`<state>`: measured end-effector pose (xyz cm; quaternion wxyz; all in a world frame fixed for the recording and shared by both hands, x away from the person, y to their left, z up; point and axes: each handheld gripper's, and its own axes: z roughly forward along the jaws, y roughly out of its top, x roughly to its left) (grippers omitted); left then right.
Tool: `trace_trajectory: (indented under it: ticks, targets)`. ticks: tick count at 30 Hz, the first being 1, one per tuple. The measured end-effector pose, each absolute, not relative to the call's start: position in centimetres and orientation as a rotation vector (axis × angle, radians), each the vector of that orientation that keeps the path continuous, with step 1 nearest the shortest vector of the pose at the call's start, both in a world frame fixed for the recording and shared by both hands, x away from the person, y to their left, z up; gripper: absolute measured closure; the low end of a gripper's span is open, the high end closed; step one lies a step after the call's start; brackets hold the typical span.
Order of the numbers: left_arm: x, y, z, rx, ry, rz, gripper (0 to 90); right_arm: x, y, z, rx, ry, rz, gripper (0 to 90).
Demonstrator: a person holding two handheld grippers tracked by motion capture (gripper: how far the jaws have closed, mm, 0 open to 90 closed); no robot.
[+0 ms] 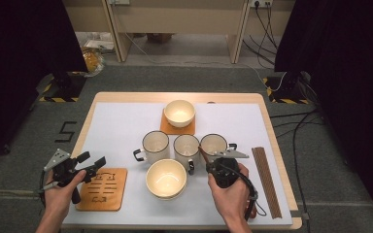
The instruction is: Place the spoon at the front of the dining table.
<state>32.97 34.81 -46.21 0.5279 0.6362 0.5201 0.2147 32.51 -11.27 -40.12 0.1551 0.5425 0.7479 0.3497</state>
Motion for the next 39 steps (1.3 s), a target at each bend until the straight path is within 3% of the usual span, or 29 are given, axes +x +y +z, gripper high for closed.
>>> trace_trajectory:
  ticks: [39]
  targets:
    - [33.0, 35.0, -46.2, 1.519, 1.245, 0.514, 19.2, 36.2, -10.2, -37.0, 1.528, 2.061, 1.091, 84.5]
